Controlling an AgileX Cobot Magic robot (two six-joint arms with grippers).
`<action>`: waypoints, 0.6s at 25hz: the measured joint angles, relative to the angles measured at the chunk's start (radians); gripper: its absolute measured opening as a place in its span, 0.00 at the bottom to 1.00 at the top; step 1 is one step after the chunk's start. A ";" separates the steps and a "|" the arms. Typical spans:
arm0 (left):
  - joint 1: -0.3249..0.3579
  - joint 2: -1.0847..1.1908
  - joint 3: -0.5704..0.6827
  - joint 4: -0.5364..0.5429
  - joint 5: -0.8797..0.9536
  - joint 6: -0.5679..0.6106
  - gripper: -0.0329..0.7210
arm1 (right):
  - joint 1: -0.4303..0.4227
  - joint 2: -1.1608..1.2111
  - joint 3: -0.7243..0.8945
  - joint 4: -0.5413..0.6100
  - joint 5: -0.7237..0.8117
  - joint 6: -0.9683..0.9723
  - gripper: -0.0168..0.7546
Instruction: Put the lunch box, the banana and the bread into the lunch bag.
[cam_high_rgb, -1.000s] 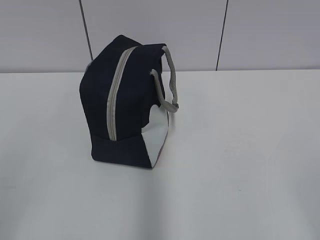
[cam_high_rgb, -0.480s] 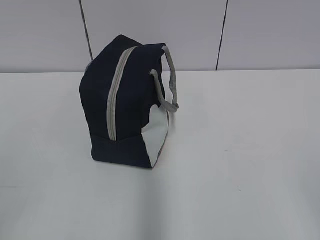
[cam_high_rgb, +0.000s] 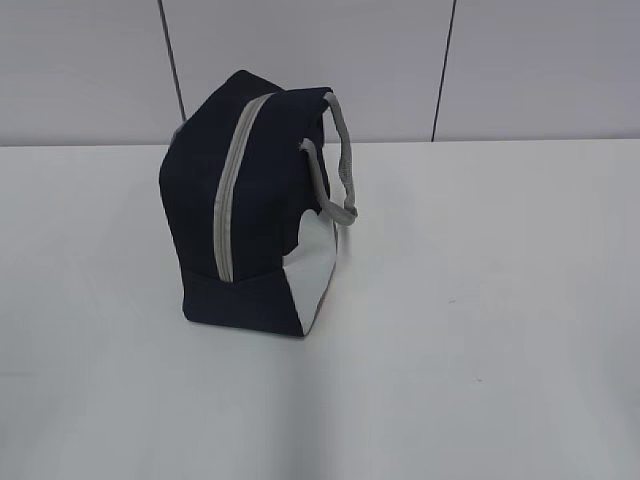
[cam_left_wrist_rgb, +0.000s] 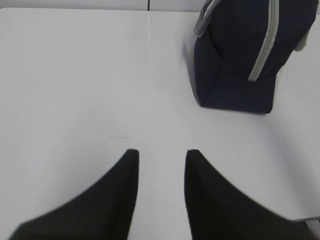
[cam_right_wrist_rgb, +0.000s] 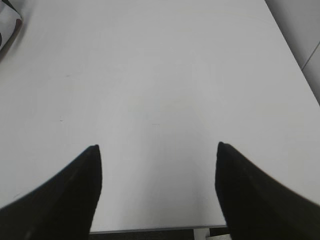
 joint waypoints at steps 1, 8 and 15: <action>-0.001 0.000 0.000 0.000 0.000 0.000 0.37 | 0.000 0.000 0.000 0.000 0.000 0.000 0.70; -0.070 0.000 0.000 0.000 0.000 0.000 0.37 | 0.000 0.000 0.000 0.000 0.000 0.000 0.70; -0.087 0.000 0.000 0.000 0.000 0.000 0.37 | 0.000 0.000 0.000 0.000 0.000 0.000 0.70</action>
